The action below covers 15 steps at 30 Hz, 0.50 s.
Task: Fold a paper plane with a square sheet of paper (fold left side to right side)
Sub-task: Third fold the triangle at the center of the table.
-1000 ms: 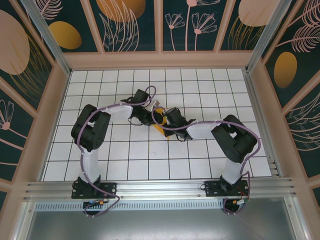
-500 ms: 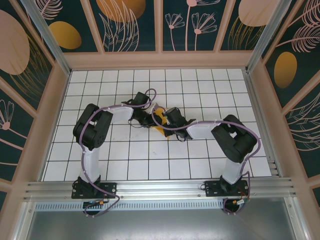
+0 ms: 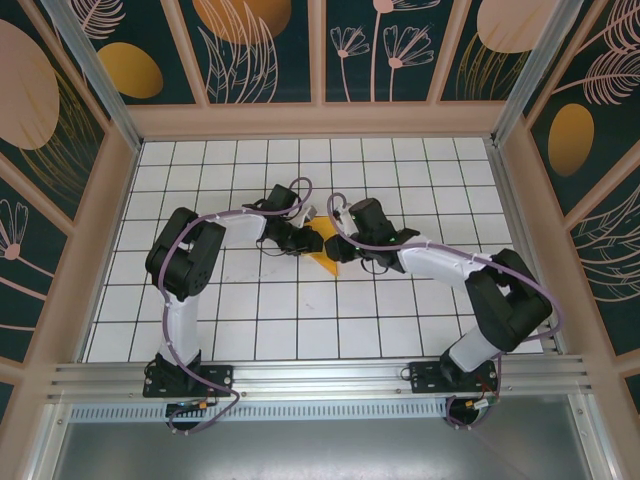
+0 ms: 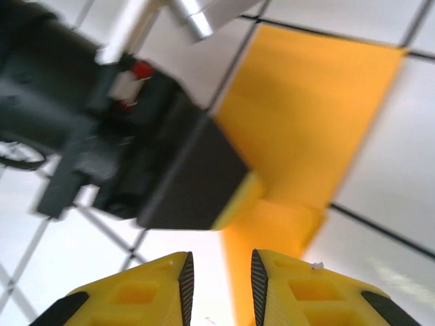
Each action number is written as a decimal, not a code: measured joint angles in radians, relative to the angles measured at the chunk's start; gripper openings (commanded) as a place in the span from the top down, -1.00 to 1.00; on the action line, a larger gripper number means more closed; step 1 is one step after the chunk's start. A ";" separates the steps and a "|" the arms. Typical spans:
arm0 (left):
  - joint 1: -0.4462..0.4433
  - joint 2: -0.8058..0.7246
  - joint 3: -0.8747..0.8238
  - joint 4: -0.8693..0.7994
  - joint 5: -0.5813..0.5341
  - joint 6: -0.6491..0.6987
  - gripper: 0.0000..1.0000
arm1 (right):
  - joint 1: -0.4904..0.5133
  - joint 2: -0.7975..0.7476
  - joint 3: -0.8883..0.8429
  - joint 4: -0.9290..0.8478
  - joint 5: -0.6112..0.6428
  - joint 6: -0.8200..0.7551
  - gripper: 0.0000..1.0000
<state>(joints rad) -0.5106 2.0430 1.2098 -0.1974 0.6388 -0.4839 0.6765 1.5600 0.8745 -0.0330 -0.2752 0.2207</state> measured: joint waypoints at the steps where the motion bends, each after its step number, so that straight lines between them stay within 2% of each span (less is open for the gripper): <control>1: 0.000 0.000 0.000 0.000 0.000 0.000 0.42 | 0.000 0.003 -0.003 0.001 -0.037 0.008 0.39; 3: 0.000 0.000 0.000 0.000 0.000 0.000 0.41 | 0.000 0.015 -0.016 0.006 -0.111 0.031 0.39; 8: 0.000 0.000 0.000 0.000 0.000 0.000 0.42 | 0.000 0.098 -0.013 0.016 -0.199 0.059 0.40; 15: 0.000 0.000 0.000 0.000 -0.001 0.000 0.42 | -0.005 0.191 0.017 0.013 -0.232 0.064 0.42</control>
<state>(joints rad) -0.5106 2.0430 1.2098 -0.1974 0.6380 -0.4839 0.6720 1.7512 0.8917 -0.0196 -0.5068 0.2848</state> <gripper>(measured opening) 0.287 0.292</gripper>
